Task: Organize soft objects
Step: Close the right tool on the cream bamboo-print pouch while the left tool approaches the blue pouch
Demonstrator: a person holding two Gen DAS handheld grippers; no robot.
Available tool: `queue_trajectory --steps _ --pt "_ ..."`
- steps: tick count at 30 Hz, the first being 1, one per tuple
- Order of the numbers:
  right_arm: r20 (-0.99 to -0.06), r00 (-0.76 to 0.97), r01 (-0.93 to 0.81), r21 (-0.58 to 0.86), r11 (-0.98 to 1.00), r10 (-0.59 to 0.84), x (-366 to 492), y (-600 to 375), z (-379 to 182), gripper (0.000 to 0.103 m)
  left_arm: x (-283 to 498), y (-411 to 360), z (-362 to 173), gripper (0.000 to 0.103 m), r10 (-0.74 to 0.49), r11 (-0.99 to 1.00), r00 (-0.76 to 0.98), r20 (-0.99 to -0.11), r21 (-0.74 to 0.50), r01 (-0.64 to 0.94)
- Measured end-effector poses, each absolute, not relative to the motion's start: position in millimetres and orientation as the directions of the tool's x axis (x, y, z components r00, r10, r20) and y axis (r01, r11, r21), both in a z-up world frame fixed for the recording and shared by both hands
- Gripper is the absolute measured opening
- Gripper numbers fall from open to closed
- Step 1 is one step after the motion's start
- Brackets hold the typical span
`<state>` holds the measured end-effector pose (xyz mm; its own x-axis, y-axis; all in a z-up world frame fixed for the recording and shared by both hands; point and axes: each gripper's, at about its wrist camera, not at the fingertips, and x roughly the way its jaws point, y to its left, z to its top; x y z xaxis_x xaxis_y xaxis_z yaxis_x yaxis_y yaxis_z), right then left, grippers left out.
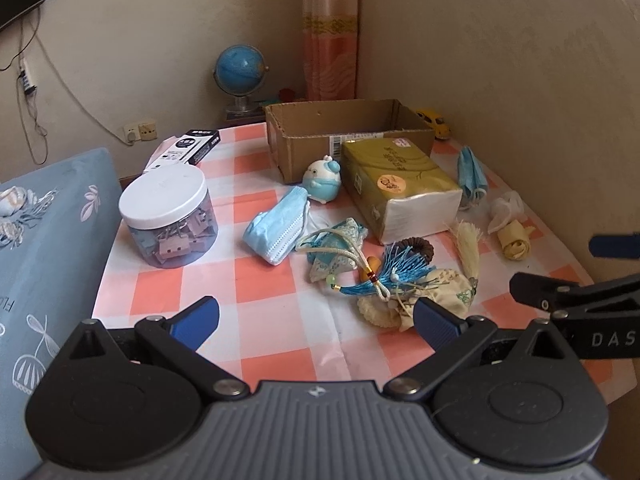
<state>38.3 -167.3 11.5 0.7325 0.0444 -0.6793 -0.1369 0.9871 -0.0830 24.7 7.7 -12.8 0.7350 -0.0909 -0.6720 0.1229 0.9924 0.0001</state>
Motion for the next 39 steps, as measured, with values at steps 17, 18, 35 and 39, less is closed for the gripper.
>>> queue_trajectory --steps 17,18,35,39 --pt "-0.740 0.623 -0.370 0.008 0.929 0.254 57.1 -158.3 -31.1 0.103 30.8 34.8 -42.8 0.102 -0.123 0.984 0.754 -0.645 0.019 0.177" --pt "-0.742 0.616 -0.375 0.018 0.927 0.263 59.4 -156.7 -33.6 0.103 30.9 36.4 -43.6 0.102 -0.123 0.984 0.756 -0.643 0.022 0.179" --pt "-0.742 0.587 -0.409 0.072 0.910 0.323 96.5 -135.5 -53.6 0.103 40.8 55.1 -58.1 0.102 -0.119 0.987 0.740 -0.662 0.004 0.162" --pt "-0.741 0.593 -0.409 0.062 0.910 0.317 98.0 -136.2 -58.0 0.097 44.2 53.3 -60.0 0.102 -0.114 0.987 0.733 -0.671 0.006 0.159"
